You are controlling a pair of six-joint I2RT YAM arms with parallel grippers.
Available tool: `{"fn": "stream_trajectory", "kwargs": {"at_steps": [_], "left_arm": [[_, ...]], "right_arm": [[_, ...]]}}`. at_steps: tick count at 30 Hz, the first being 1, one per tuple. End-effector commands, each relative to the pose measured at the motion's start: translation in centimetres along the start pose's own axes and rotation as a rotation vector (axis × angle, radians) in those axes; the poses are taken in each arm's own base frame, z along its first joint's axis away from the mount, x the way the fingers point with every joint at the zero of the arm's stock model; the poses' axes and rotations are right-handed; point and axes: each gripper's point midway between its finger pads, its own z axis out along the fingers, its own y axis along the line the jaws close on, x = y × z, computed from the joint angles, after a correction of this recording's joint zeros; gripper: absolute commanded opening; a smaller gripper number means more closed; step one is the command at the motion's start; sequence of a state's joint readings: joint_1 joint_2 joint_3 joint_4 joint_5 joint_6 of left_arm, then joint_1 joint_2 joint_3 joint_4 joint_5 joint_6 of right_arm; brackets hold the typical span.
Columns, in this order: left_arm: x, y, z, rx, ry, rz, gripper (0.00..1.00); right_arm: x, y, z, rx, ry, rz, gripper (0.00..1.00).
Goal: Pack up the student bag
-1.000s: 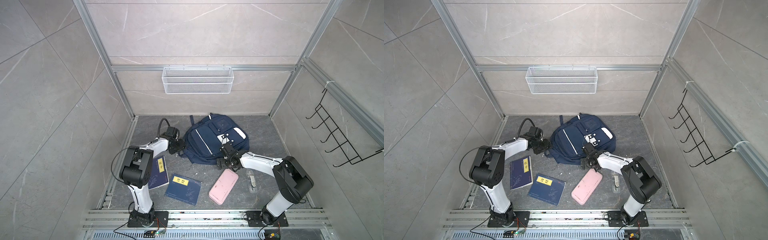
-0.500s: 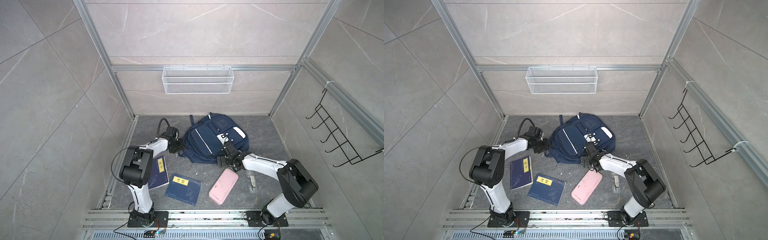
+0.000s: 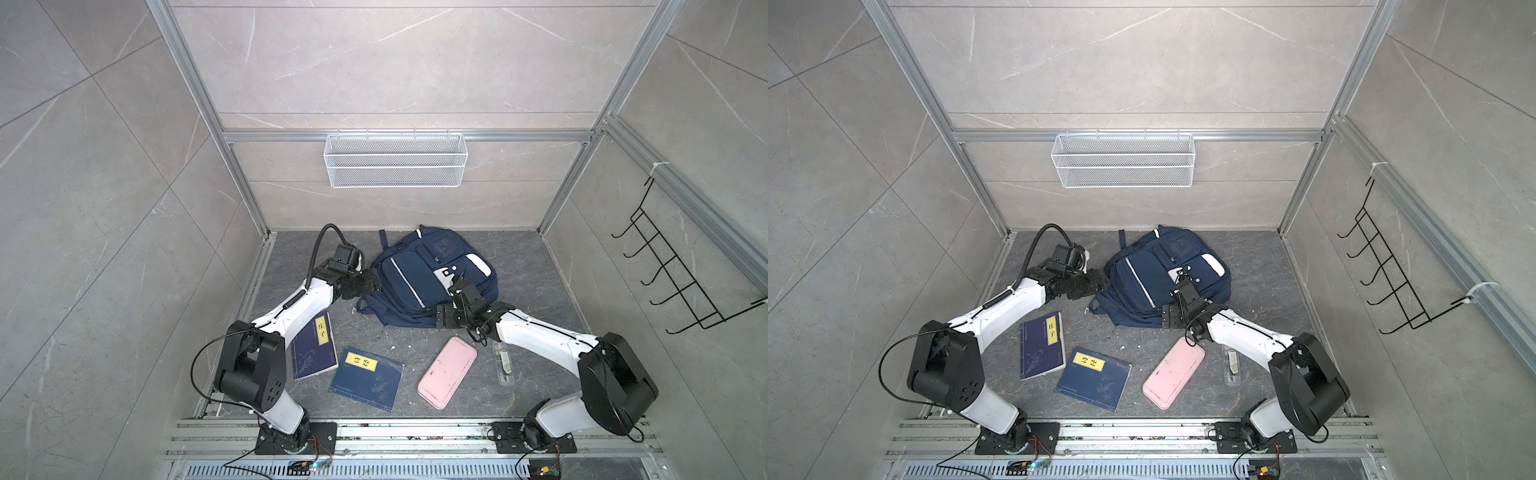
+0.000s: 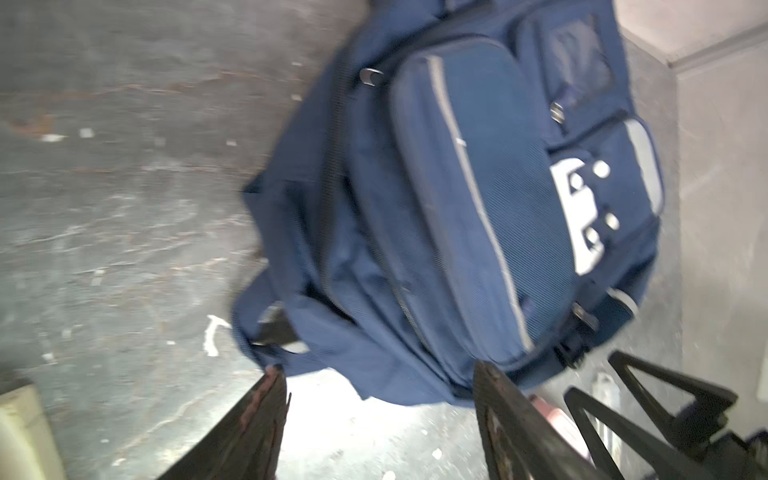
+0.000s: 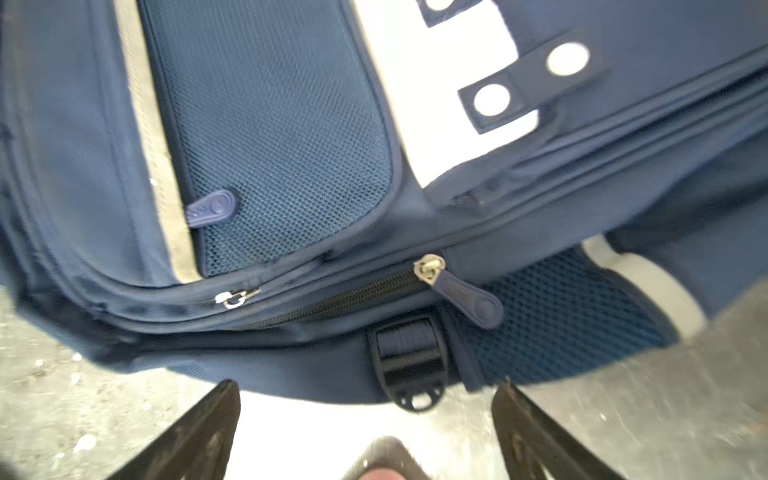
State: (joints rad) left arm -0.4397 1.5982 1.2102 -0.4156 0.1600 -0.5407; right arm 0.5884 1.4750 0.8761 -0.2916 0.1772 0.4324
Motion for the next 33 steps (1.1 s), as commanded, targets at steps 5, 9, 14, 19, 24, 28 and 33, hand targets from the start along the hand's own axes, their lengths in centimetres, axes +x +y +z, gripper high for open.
{"fn": "stream_trajectory", "kwargs": {"at_steps": [5,9,14,19,24,28,33], "left_arm": [[3.6,-5.7,2.1,0.102,0.123,0.061,0.66],[4.7,-7.9,4.0,0.122,0.158,0.08,0.66],[5.4,-9.1,6.5,0.12,0.188,0.078,0.65],[5.7,-8.6,7.8,0.071,0.204,0.071,0.62],[6.0,-8.6,8.1,0.066,0.212,0.047,0.58],[6.5,-8.9,8.6,0.089,0.21,0.002,0.57],[7.2,-9.0,9.3,0.116,0.207,-0.057,0.51]], "right_arm": [[-0.6,-2.3,-2.9,0.036,-0.035,0.087,0.95],[0.0,-4.7,-2.9,0.001,-0.029,0.188,0.95],[0.2,-5.7,-3.1,-0.032,-0.023,0.242,0.94],[0.1,-5.9,-3.8,-0.033,-0.035,0.245,0.94],[0.3,-6.2,-3.7,-0.03,-0.032,0.248,0.94],[0.4,-6.1,-3.4,-0.039,-0.029,0.256,0.94],[0.3,-6.0,-3.4,-0.04,-0.03,0.259,0.93]]}}
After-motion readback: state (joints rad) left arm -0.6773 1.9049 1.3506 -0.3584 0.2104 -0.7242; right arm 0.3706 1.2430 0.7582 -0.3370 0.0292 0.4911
